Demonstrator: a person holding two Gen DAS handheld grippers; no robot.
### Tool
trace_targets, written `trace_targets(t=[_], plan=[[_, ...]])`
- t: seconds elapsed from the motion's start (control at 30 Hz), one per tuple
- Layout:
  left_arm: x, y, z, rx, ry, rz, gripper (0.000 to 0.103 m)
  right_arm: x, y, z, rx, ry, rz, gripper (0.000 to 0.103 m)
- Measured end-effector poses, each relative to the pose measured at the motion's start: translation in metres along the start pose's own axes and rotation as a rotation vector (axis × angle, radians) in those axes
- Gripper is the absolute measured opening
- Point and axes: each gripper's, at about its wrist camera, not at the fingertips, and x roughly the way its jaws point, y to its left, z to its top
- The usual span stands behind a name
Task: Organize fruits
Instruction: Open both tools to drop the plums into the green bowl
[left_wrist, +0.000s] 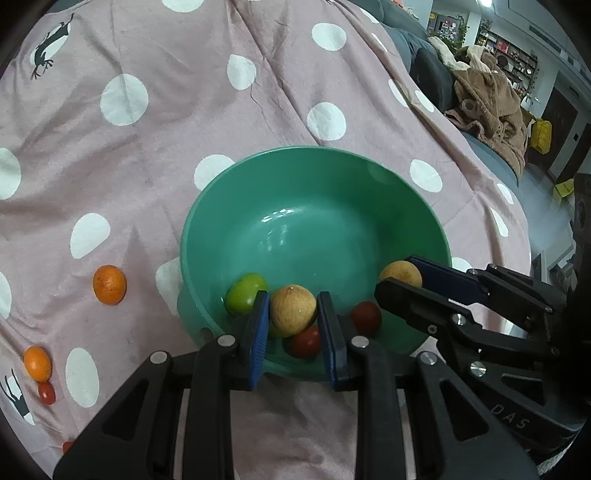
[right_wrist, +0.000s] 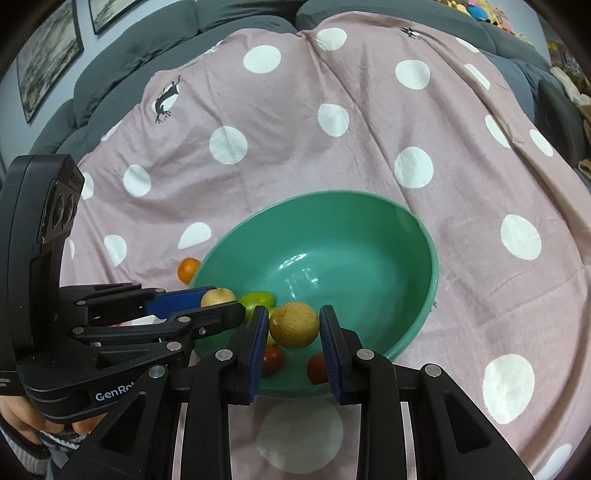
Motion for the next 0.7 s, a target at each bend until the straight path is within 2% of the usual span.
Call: trace_targets(t=[0.2,0.37,0.7], plan=[[0.001,0.001,-0.001,-0.001,-0.003,0.002,0.034,-0.002,0.001,0.000,-0.007,-0.004,-0.014,0.031],[-0.006,0.005,-0.004,-0.023,-0.016,0.007,0.049,-0.003,-0.001,-0.001,0.004,-0.005,-0.024,0.035],[-0.049,0.018,-0.026,-0.085,-0.086,-0.005,0.065,-0.022,0.011,-0.004,-0.010,-0.031,-0.001,0.036]])
